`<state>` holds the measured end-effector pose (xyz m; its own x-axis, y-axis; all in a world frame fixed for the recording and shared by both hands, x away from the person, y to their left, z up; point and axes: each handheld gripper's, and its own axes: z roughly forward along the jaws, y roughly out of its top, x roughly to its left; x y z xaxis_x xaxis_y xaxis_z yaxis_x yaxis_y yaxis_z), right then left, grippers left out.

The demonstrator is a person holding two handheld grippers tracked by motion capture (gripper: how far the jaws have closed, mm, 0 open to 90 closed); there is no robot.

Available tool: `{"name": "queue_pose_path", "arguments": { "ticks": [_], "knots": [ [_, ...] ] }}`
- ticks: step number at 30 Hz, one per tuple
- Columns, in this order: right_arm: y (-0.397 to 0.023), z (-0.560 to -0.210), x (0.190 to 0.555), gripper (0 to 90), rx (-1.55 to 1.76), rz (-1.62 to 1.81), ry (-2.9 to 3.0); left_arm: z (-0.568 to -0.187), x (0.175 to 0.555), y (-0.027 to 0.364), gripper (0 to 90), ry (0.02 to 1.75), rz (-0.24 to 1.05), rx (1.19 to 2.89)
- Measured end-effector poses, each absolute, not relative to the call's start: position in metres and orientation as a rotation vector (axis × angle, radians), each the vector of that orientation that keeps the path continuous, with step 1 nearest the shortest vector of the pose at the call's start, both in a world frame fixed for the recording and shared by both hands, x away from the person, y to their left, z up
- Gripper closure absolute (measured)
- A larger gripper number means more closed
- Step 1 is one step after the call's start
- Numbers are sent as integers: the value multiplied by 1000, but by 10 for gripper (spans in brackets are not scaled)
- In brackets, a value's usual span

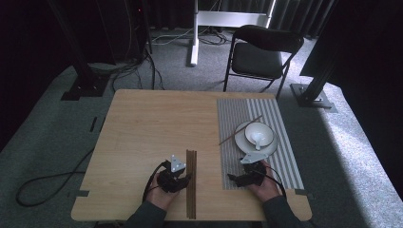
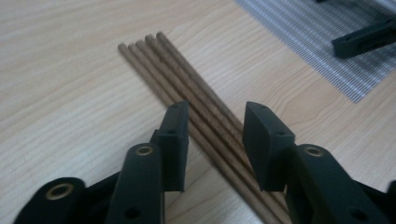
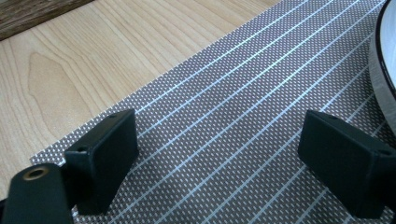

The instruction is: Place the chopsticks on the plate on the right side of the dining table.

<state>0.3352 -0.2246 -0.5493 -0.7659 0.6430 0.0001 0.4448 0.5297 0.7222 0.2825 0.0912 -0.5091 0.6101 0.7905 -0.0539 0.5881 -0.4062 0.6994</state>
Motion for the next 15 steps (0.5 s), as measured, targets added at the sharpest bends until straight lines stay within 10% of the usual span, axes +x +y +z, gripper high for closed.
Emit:
{"name": "queue_pose_path", "arguments": {
  "ticks": [15],
  "knots": [
    [-225, -549, 335, 111, 913, 1070, 2505, -529, 277, 90, 619, 1124, 361, 2190]
  ]
}}
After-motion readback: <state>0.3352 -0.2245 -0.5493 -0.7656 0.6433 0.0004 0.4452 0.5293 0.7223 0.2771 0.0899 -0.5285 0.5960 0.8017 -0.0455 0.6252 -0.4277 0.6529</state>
